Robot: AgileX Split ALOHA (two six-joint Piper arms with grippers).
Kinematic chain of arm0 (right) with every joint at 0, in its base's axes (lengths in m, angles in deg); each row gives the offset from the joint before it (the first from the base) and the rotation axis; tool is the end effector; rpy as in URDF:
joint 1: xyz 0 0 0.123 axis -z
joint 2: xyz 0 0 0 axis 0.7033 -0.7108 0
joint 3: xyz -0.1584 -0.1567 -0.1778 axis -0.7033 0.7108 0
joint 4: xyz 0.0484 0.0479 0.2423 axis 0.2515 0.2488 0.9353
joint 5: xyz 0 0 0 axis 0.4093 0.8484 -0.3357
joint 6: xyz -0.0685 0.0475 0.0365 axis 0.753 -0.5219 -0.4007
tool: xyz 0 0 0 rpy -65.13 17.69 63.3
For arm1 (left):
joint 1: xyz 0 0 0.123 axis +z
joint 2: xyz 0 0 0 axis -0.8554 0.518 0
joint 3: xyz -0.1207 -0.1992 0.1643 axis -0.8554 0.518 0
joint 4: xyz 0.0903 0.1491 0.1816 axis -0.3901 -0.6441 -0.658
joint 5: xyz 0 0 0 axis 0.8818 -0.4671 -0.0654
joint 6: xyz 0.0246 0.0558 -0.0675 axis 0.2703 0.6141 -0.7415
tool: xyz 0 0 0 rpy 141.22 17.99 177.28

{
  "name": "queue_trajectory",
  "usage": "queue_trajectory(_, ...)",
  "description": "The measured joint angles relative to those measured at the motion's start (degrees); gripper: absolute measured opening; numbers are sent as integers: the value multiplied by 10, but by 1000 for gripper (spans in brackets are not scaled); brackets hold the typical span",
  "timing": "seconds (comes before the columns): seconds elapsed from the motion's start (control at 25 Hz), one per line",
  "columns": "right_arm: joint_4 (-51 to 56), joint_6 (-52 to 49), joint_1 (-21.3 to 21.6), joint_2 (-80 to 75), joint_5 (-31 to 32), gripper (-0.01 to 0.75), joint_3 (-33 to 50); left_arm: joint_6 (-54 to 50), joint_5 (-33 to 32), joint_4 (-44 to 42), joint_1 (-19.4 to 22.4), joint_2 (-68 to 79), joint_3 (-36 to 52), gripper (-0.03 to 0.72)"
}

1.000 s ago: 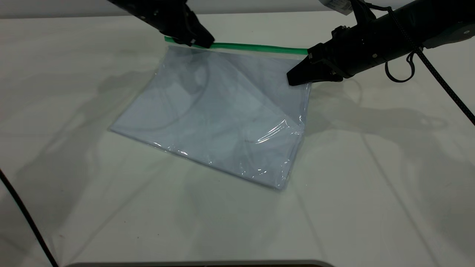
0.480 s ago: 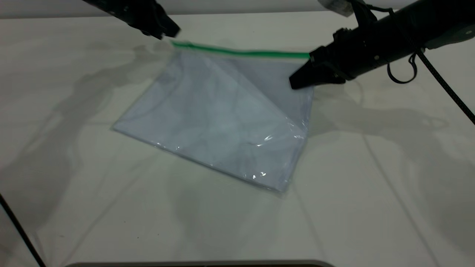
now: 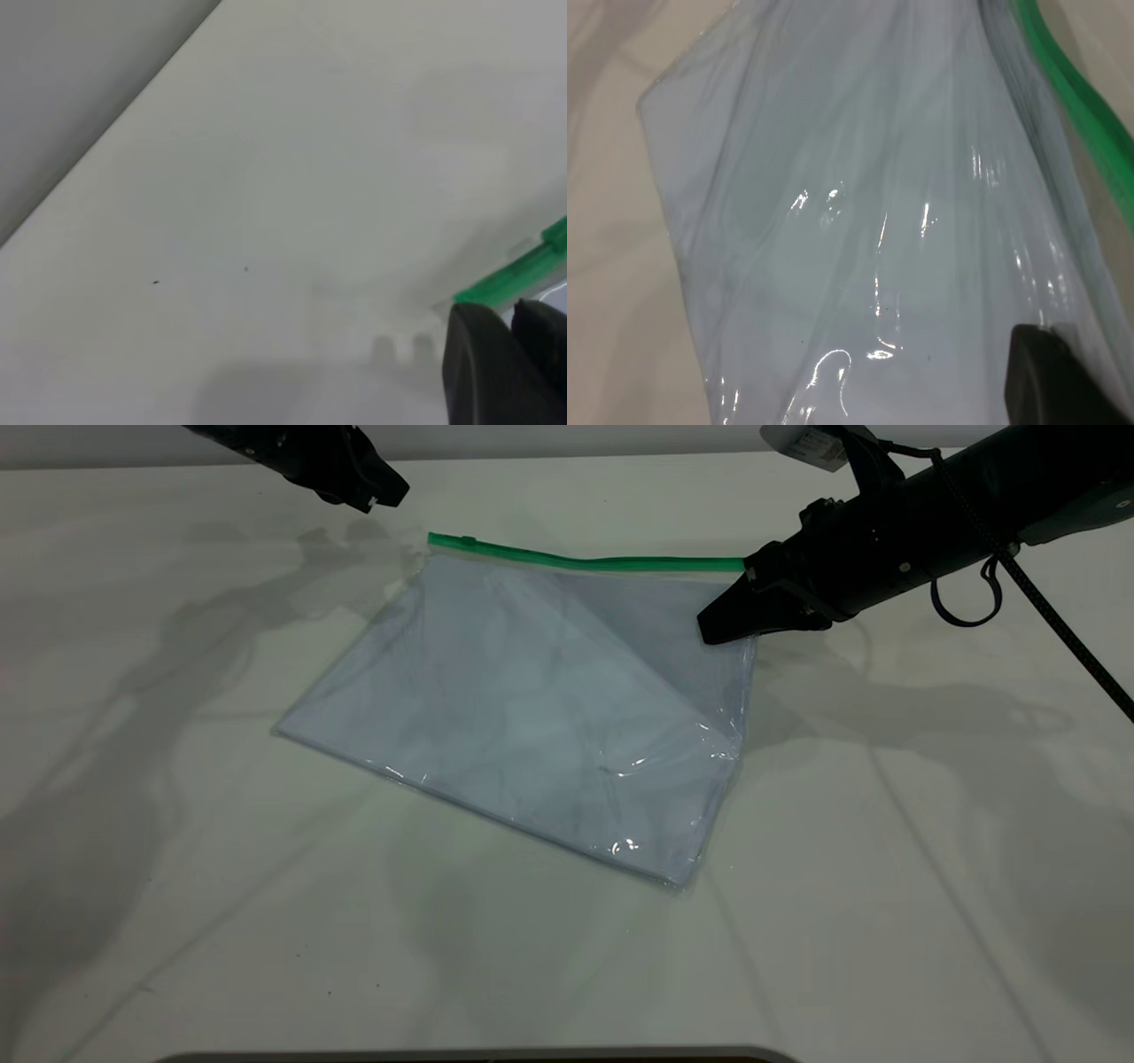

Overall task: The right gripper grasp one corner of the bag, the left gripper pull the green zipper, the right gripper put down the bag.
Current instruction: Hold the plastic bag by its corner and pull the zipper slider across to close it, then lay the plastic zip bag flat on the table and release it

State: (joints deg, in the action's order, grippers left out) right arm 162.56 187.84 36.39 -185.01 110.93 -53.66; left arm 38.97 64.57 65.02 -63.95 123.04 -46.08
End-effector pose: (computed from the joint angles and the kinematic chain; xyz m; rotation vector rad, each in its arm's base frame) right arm 0.3956 0.1161 0.0077 -0.5976 2.4423 0.8917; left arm 0.5318 -0.0810 0.0361 1.0238 2.1194 -0.1685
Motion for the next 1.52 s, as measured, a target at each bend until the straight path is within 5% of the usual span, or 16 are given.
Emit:
queue_trajectory(0.24, 1, 14, 0, 0, -12, 94, 0, -35, -53, 0, 0, -39, 0, 139)
queue_trajectory(0.4, -22, 24, 0, 5, -62, 278, 0, -68, -90, -1, 0, -89, 0, 168)
queue_trajectory(0.6, -96, -12, -1, 49, -226, 514, 1, -93, -128, -4, 0, -143, 0, 212)
queue_trajectory(0.8, -191, -117, 3, 149, -267, 564, 7, -144, -168, -36, 0, -219, 0, 235)
queue_trajectory(1.12, -455, -452, 3, 376, -118, 546, 14, -347, -268, -197, 0, -395, 0, 239)
queue_trajectory(1.52, -827, -908, 3, 632, 245, 506, 16, -623, -422, -390, 0, -611, 0, 240)
